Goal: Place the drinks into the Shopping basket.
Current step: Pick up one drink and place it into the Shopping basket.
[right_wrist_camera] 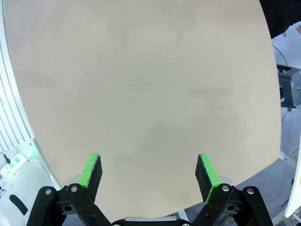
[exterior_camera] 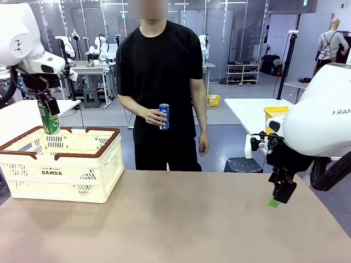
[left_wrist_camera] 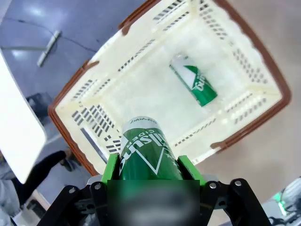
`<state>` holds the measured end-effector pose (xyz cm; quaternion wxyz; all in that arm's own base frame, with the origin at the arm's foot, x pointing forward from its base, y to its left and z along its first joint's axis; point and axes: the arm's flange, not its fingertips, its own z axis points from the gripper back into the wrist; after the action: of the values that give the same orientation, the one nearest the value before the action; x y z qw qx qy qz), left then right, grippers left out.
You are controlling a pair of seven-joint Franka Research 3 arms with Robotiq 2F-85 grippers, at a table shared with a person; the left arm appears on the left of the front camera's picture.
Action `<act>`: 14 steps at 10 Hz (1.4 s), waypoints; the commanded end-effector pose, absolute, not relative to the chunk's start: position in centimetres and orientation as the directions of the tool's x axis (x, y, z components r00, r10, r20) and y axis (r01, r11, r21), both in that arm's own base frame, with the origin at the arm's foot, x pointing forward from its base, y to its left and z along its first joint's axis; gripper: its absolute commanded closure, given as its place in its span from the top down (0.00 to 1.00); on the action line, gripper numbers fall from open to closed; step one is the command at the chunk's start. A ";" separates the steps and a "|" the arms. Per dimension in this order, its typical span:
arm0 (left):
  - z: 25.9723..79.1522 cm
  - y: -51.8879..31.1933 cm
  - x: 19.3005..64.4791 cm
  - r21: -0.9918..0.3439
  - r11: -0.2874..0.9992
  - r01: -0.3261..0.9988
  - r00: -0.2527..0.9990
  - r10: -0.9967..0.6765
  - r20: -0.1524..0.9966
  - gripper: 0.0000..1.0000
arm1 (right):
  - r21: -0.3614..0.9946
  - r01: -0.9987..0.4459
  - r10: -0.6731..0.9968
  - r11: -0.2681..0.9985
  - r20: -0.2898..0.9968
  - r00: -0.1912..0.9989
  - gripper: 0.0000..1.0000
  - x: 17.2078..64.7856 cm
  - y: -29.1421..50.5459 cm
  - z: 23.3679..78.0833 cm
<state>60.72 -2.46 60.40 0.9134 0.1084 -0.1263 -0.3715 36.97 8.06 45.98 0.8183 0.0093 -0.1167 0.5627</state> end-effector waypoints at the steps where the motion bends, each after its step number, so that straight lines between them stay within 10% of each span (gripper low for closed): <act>1: 59.7 -0.9 62.2 0.234 0.794 0.562 0.761 -0.606 0.229 0.61 | -0.118 -0.922 0.919 0.368 0.194 0.342 1.00 37.0 8.1 46.1; 14: 49.5 5.1 65.4 0.113 0.930 0.349 0.906 -0.365 0.213 0.61 | -0.118 -0.922 0.919 0.368 0.194 0.342 1.00 37.0 8.1 46.1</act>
<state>64.97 5.19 50.60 0.9737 0.0115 -0.1104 -0.1990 36.97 8.06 45.98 0.8183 0.0093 -0.1166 0.5628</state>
